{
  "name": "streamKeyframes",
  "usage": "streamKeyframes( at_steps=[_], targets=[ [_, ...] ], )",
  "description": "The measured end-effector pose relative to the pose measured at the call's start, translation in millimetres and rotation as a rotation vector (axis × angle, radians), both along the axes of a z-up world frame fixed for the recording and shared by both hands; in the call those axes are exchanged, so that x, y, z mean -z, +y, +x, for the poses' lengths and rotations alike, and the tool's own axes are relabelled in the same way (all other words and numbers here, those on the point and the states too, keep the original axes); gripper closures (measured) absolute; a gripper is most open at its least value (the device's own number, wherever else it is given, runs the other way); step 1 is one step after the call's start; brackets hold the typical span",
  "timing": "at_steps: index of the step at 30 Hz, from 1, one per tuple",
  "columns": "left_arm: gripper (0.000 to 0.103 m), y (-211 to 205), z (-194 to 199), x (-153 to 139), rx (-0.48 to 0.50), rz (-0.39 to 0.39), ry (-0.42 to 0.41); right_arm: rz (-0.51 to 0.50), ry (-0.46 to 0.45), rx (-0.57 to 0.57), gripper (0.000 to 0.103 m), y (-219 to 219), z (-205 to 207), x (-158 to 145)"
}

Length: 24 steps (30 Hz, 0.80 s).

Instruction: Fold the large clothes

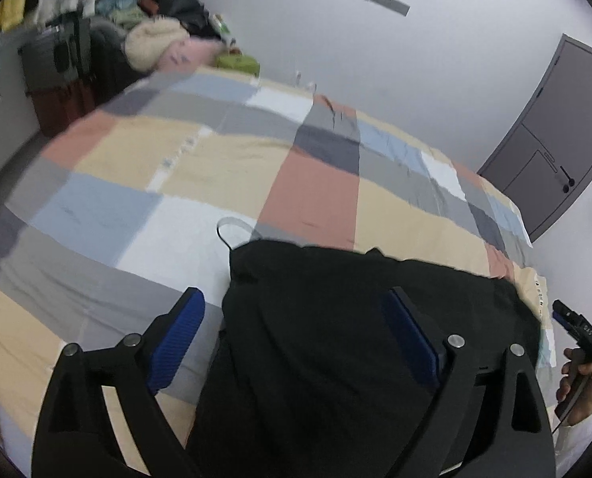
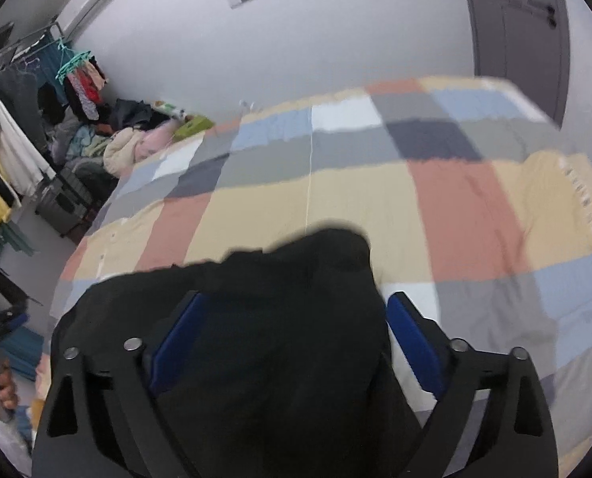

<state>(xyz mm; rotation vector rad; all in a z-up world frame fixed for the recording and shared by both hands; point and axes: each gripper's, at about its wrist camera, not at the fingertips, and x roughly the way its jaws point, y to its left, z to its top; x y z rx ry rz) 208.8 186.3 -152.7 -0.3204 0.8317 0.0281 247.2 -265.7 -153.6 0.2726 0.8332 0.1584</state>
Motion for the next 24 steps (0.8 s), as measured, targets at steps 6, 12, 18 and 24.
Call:
streamKeyframes(
  at_steps=[6,12,18,24],
  targets=[
    [0.0,-23,-47,-76,-0.01,0.072,-0.124,-0.011,-0.182,-0.011,0.002,18,-47,-88],
    [0.0,-51,-96,-127,0.015,0.118,-0.211,-0.011,-0.396,-0.048,0.0,50,-124,-174],
    [0.0,-90,-151,-158,0.078,0.182,-0.286,-0.036,-0.507,-0.086,0.0,81,-194,-213],
    [0.0,-108,-199,-169,0.087,0.222,-0.341,-0.058,-0.575,-0.09,0.0,102,-253,-225]
  ],
)
